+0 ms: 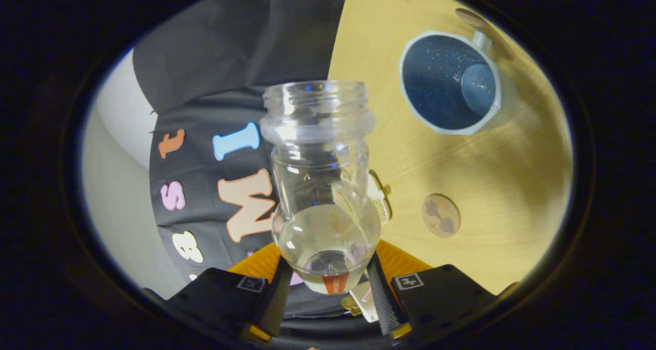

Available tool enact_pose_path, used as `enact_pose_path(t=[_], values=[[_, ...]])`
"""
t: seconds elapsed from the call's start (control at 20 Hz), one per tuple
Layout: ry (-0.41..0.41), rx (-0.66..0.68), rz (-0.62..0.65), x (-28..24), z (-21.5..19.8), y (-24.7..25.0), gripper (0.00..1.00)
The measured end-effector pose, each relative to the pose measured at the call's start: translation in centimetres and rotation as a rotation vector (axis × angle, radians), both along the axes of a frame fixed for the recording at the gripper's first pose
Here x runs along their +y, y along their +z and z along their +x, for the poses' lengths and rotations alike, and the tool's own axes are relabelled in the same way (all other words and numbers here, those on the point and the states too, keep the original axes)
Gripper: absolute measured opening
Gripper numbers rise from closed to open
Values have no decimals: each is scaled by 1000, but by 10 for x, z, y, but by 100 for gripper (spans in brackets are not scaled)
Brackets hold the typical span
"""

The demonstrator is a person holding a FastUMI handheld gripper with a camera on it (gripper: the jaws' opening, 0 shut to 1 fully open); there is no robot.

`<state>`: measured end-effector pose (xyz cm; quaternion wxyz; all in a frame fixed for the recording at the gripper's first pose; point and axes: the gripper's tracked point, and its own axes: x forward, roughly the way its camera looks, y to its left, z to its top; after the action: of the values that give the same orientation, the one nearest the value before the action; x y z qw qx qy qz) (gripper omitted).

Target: Take the bottle from table, then pour the juice into the cup, finally place the bottle on the coaster

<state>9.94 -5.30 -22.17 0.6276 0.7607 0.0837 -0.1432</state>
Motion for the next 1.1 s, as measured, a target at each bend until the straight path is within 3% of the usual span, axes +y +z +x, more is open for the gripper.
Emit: enact_pose_path(t=[1.1], values=[[-7, -18, 80, 9, 10, -3, 78]])
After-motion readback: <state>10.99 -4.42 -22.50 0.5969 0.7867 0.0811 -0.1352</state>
